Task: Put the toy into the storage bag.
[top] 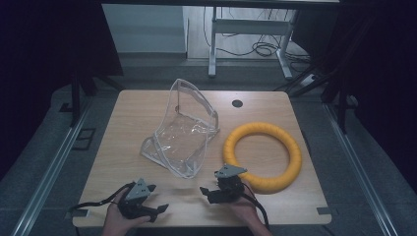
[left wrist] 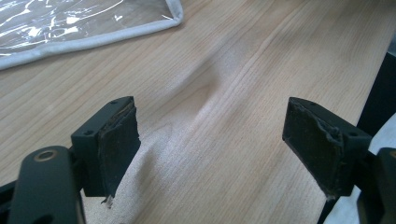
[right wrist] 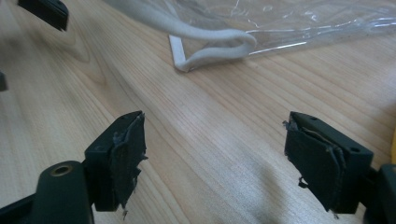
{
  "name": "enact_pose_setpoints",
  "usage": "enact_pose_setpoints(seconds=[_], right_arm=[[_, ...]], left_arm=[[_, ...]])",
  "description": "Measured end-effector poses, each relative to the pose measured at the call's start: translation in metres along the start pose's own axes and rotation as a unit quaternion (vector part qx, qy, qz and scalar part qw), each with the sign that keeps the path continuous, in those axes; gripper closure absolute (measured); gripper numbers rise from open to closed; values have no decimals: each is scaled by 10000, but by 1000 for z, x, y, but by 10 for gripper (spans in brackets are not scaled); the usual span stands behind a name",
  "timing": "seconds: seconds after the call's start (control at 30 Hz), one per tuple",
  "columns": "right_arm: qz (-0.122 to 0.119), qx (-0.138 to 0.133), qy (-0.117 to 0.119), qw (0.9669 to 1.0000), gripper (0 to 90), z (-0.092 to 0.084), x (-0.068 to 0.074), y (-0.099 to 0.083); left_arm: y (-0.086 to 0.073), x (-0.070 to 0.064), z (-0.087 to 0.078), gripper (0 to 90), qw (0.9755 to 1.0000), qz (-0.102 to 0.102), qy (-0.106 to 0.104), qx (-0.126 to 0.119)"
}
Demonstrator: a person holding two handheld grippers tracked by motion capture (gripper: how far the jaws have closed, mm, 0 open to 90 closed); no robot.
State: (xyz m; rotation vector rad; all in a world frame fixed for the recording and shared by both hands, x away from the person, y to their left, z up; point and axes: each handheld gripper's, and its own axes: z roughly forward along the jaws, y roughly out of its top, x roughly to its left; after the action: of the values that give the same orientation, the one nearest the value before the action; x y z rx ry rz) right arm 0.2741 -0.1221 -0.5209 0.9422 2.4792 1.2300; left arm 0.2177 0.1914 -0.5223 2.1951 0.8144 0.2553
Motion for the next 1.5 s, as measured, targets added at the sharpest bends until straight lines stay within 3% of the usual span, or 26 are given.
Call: enact_pose_setpoints(seconds=[0.27,0.47,0.5,0.63,1.17,1.5], right_arm=[[-171,-41,14,9998,219,-2,3,-2],[-121,-135,144,9997,264,-6,1,1],[-164,-250,139,9995,274,-9,2,3],[-322,-273,30,9991,270,-13,2,7],[-213,-380,132,9990,298,-25,-3,12],[-338,-388,111,9986,272,-44,-7,17]], left_arm=[[0,-1,0,185,10000,-18,-19,-22],[-1,-1,1,185,10000,-7,-30,1],[-1,-1,2,185,10000,-7,-33,16],[-1,-1,2,185,10000,-16,-43,12],[0,-1,0,186,10000,-26,-32,-17],[0,-1,0,185,10000,-27,-35,15]])
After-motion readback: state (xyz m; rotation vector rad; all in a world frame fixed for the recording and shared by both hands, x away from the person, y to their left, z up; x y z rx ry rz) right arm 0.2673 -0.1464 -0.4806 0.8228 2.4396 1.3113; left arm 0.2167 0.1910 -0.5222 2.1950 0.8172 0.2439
